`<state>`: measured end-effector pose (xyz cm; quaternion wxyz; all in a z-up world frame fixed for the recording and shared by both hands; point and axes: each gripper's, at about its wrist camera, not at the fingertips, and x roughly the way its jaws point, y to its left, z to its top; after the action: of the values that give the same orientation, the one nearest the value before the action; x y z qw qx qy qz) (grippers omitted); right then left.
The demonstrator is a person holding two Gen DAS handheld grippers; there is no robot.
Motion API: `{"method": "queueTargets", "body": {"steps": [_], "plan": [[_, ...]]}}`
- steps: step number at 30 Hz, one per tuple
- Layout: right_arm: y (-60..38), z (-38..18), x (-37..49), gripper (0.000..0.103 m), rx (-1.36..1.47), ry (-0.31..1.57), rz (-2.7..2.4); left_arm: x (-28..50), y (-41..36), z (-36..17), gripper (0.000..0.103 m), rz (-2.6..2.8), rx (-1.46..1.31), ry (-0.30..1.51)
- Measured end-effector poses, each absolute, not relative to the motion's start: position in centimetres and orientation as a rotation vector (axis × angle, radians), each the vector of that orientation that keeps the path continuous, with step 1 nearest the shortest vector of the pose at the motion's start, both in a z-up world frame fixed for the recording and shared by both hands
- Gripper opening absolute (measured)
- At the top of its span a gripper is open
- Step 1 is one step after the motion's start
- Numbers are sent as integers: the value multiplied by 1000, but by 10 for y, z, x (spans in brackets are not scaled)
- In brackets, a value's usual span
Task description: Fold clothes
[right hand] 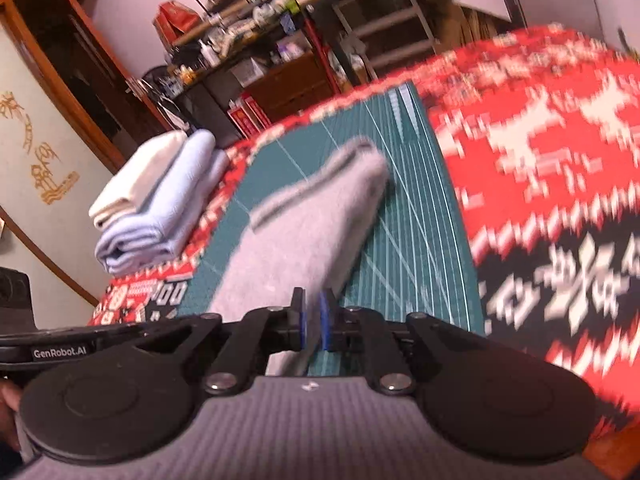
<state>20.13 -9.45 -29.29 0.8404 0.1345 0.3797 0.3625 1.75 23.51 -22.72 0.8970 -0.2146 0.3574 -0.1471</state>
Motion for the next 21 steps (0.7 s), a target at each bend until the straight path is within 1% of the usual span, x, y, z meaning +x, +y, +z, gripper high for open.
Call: {"method": "queueTargets", "body": {"steps": [3,6,10,13,15,16,17,21], "plan": [[-84,-286,210,10,279,786,785,25,231,-229,8,-304,-422,754],[-74,-292,220,10,255,800,803,28,232,-234,8,-307,-411,779],[-81,-296,235,10,263,819,768,27,233,-234,8,-310,-401,781],[-93,-284,256,12,316,781,732,30,235,-231,8,-310,-414,769],[-99,-281,279,28,396,797,706,33,235,-229,8,-312,-421,761],[-101,-283,293,42,448,827,697,34,235,-228,8,-313,-425,757],[-102,-287,306,48,503,862,678,35,234,-228,8,-313,-427,756],[-98,-303,335,51,593,959,640,39,234,-232,8,-308,-430,764]]}}
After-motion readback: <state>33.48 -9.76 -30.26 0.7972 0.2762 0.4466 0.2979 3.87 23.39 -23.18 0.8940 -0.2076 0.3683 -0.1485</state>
